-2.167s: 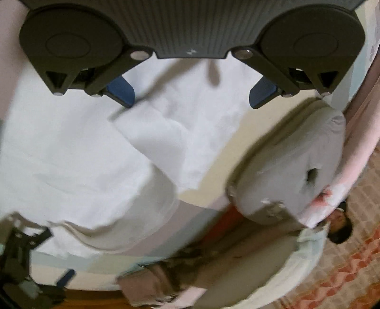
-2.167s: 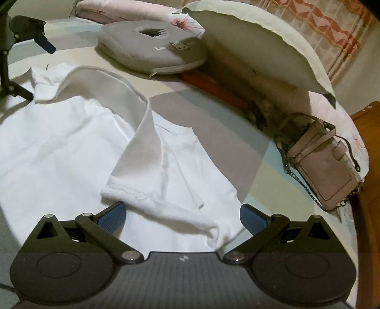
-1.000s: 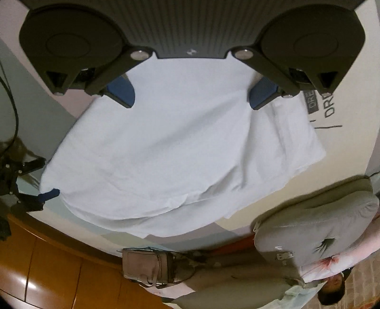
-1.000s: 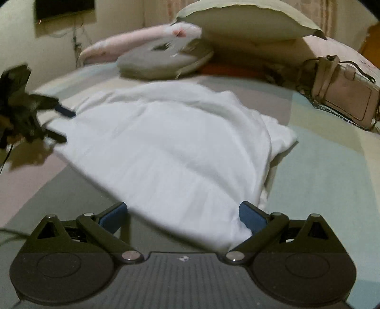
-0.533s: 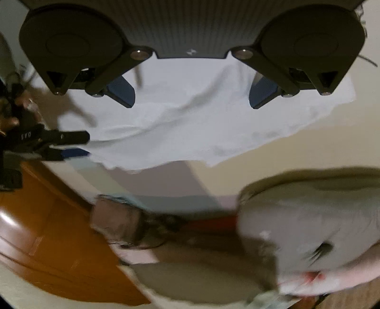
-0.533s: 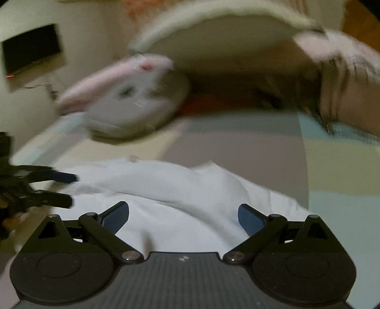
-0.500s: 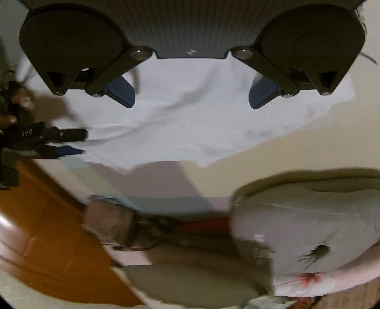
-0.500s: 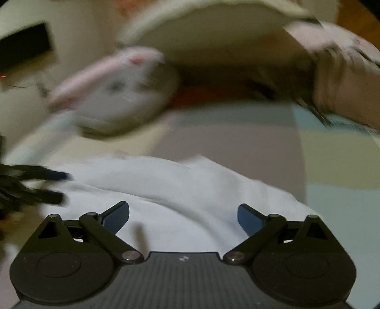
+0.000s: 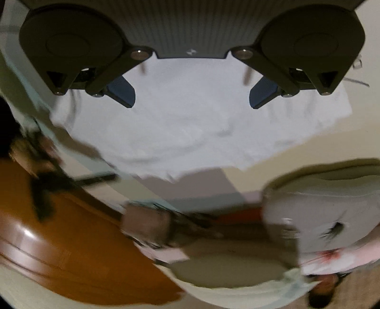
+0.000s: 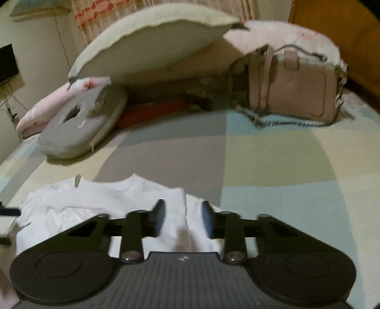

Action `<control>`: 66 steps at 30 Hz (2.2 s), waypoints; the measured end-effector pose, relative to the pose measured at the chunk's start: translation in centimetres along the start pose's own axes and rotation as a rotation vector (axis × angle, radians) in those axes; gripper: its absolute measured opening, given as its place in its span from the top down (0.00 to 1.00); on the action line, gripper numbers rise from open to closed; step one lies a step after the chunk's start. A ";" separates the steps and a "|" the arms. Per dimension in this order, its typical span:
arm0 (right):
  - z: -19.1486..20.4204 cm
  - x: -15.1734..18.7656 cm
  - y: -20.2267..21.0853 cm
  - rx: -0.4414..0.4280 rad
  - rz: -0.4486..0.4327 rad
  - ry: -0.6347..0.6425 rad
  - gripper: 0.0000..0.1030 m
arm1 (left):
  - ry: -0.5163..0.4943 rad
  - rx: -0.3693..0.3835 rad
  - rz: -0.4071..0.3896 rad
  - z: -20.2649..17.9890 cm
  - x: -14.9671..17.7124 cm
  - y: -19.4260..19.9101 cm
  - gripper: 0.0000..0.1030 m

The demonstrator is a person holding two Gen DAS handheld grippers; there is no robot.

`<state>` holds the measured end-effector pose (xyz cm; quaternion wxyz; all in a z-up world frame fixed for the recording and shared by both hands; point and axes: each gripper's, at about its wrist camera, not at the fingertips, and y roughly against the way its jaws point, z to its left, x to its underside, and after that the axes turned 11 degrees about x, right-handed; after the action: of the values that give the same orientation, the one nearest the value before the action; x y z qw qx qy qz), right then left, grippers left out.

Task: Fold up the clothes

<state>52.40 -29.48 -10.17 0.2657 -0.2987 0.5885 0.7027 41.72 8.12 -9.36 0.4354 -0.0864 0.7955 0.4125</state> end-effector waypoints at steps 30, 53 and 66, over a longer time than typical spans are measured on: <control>2.2 1.1 2.1 0.122 -0.124 0.067 0.57 | 0.348 -0.236 -0.110 11.2 -3.0 -0.5 0.55; 5.5 5.1 4.4 0.059 -0.069 0.210 0.41 | 0.076 -0.386 -0.057 8.2 -3.9 -2.0 0.69; 3.9 7.5 8.0 0.036 0.019 0.211 0.35 | 0.017 -0.253 0.077 3.1 0.1 1.9 0.51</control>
<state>41.04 -26.77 -9.77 0.2007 -0.3606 0.6286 0.6592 42.60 11.63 -9.18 0.3979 -0.1136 0.7434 0.5255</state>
